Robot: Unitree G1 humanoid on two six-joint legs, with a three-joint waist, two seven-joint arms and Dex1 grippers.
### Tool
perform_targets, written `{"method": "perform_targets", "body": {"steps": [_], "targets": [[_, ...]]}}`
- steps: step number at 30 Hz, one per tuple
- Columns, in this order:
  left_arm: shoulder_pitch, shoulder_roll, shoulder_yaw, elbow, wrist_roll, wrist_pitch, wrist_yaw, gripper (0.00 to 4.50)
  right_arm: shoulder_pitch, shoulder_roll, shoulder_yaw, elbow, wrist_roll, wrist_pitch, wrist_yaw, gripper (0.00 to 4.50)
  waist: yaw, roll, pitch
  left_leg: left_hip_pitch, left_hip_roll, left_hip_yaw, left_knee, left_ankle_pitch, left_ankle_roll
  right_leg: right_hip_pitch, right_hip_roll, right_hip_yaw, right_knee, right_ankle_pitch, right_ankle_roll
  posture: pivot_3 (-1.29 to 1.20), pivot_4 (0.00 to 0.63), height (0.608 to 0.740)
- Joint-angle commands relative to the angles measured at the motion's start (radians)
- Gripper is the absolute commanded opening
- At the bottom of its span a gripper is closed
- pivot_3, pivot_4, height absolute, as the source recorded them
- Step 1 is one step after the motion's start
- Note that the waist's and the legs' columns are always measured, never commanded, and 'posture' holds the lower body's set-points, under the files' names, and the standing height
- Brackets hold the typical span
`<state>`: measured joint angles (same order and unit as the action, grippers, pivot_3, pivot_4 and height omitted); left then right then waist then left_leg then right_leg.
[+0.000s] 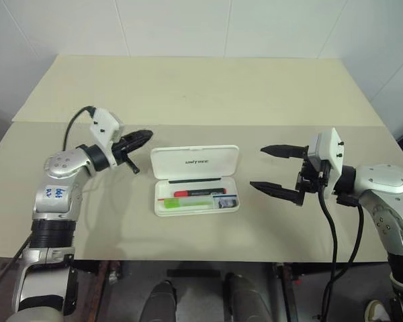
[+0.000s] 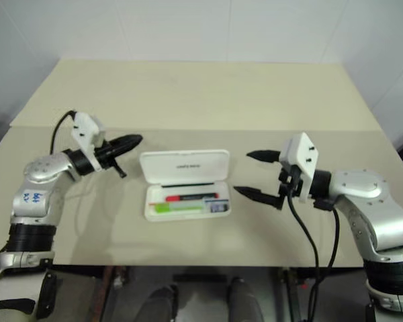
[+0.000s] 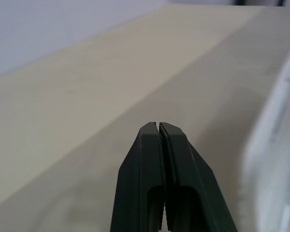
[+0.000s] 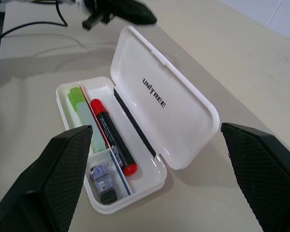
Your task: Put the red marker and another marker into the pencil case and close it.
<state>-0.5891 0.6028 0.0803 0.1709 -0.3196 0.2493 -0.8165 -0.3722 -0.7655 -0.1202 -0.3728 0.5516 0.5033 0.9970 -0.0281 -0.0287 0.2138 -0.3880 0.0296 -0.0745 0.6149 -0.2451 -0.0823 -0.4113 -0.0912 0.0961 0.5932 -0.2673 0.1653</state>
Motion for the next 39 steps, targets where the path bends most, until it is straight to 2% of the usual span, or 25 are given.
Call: {"method": "perform_targets", "body": {"steps": [1, 10, 14, 23, 33, 39], "targets": [[-0.01, 0.008, 0.012, -0.045, -0.062, 0.014, -0.085, 0.02, 0.013, 0.002, -0.019, -0.043, 0.021, -0.005, -0.015, 4.5, -0.002, 0.0, 0.0, 0.0, 0.0, 0.0, 0.0, 0.0, 0.0, 0.0, 0.0, 0.0, 0.0, 0.0, 0.0, 0.0, 0.15, 0.74], [0.053, 0.081, 0.013, -0.123, -0.141, 0.055, -0.282, 0.02, 0.032, 0.006, -0.022, -0.051, 0.027, -0.014, -0.031, 4.5, -0.001, 0.0, 0.0, 0.0, 0.0, 0.0, 0.0, 0.0, 0.0, 0.0, 0.0, 0.0, 0.0, 0.0, 0.0, 0.0, 0.15, 0.74], [0.095, 0.148, -0.037, -0.164, -0.119, 0.051, -0.395, 0.02, 0.033, 0.014, -0.017, -0.048, 0.025, -0.018, -0.038, 4.5, -0.003, 0.0, 0.0, 0.0, 0.0, 0.0, 0.0, 0.0, 0.0, 0.0, 0.0, 0.0, 0.0, -0.001, -0.001, 0.0, 0.15, 0.74], [0.17, 0.179, -0.136, -0.224, -0.062, 0.026, -0.455, 0.02, 0.034, 0.024, -0.013, -0.047, 0.019, -0.021, -0.041, 4.5, -0.002, 0.0, 0.0, 0.0, 0.0, 0.0, 0.0, 0.0, 0.0, 0.0, 0.0, 0.0, -0.001, -0.002, -0.003, 0.0, 0.15, 0.74], [0.213, 0.195, -0.237, -0.207, 0.087, 0.005, -0.403, 0.02, 0.034, 0.032, -0.008, -0.055, 0.018, -0.018, -0.057, 4.5, -0.002, 0.0, 0.0, 0.001, 0.0, 0.0, 0.0, 0.0, 0.001, 0.001, 0.0, 0.0, -0.001, -0.004, -0.007, 0.0, 0.15, 0.74], [0.192, 0.148, -0.243, -0.172, 0.103, 0.033, -0.32, 0.02, 0.041, 0.04, -0.009, -0.069, 0.021, -0.016, -0.074, 4.5, 0.001, 0.0, -0.001, 0.002, 0.0, 0.0, 0.001, 0.001, 0.001, 0.003, 0.0, 0.0, -0.002, -0.004, -0.01, 0.0, 0.15, 0.74]]}}
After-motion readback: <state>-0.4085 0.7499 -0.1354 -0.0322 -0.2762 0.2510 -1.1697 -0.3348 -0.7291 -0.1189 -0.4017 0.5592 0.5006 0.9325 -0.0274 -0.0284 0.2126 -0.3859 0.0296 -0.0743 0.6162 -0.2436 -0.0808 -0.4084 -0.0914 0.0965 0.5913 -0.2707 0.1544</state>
